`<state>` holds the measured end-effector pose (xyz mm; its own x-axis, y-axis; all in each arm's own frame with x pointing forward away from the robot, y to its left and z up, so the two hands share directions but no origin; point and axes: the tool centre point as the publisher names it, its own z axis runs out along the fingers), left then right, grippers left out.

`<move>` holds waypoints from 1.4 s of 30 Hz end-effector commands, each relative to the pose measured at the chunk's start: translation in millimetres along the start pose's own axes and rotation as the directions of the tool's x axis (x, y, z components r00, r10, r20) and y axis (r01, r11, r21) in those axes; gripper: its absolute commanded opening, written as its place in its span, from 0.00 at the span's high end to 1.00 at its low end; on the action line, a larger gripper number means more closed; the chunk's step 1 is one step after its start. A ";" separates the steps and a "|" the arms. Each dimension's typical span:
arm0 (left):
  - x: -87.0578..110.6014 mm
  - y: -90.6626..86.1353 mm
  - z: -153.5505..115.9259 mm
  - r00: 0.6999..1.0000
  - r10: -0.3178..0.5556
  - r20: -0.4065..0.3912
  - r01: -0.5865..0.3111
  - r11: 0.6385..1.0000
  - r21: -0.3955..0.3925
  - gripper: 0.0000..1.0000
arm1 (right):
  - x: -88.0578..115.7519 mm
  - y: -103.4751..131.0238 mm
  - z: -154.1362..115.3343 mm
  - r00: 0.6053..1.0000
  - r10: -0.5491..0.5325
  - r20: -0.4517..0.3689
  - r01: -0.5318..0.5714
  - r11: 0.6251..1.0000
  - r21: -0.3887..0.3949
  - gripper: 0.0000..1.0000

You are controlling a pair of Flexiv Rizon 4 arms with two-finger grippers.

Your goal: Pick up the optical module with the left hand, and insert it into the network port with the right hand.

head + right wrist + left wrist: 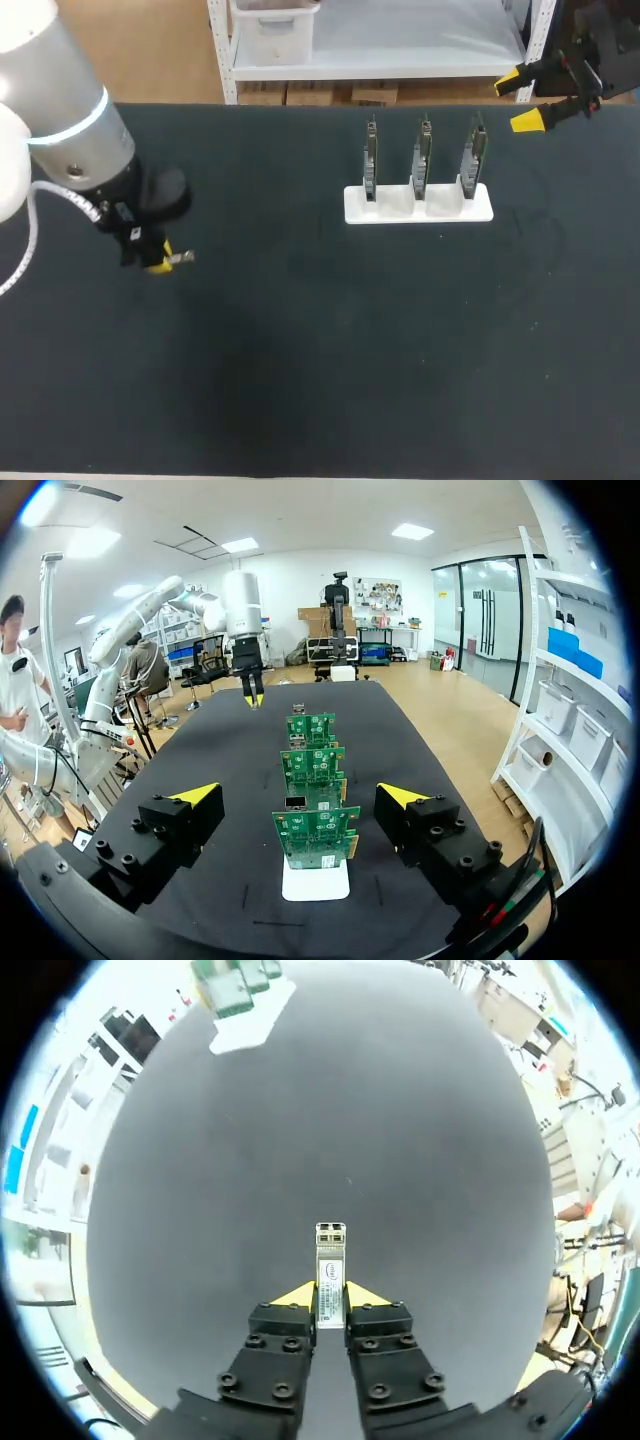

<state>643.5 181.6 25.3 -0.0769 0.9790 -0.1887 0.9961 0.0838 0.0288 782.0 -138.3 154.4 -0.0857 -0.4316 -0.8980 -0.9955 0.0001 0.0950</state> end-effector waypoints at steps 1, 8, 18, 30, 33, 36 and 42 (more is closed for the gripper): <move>-14.2 17.8 -15.6 0.999 0.014 0.033 -0.013 0.999 -0.035 1.00 | -0.1 1.8 0.2 1.000 -0.001 -0.001 0.001 1.000 0.005 0.00; -46.9 47.5 -37.3 0.993 0.072 0.094 -0.060 0.990 -0.125 1.00 | -0.1 1.8 0.2 1.000 -0.001 -0.001 0.001 1.000 0.005 0.00; -100.8 79.7 -61.3 0.956 0.074 0.284 -0.023 0.984 -0.178 1.00 | -0.1 1.8 0.2 1.000 -0.001 -0.001 0.001 1.000 0.005 0.00; -152.5 108.6 -85.2 0.903 0.143 0.406 -0.038 0.966 -0.256 1.00 | -0.1 1.8 0.2 1.000 -0.001 -0.001 0.001 1.000 0.005 0.00; -165.5 113.7 -87.2 0.887 0.148 0.437 -0.038 0.967 -0.251 1.00 | -0.1 1.8 0.2 1.000 -0.001 -0.001 0.001 1.000 0.005 0.00; -179.4 118.5 -88.3 0.870 0.141 0.472 -0.027 0.970 -0.240 1.00 | -0.1 1.8 0.2 1.000 -0.001 -0.001 0.001 1.000 0.005 0.00; -205.1 128.6 -93.7 0.850 0.173 0.497 -0.051 0.967 -0.250 1.00 | -0.1 1.8 0.2 1.000 -0.001 -0.001 0.001 1.000 0.005 0.00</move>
<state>771.1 18.1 159.4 0.1297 0.7505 -0.6480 0.9533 0.0855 0.2898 782.0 -138.3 154.4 -0.0858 -0.4316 -0.8980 -0.9955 0.0001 0.0950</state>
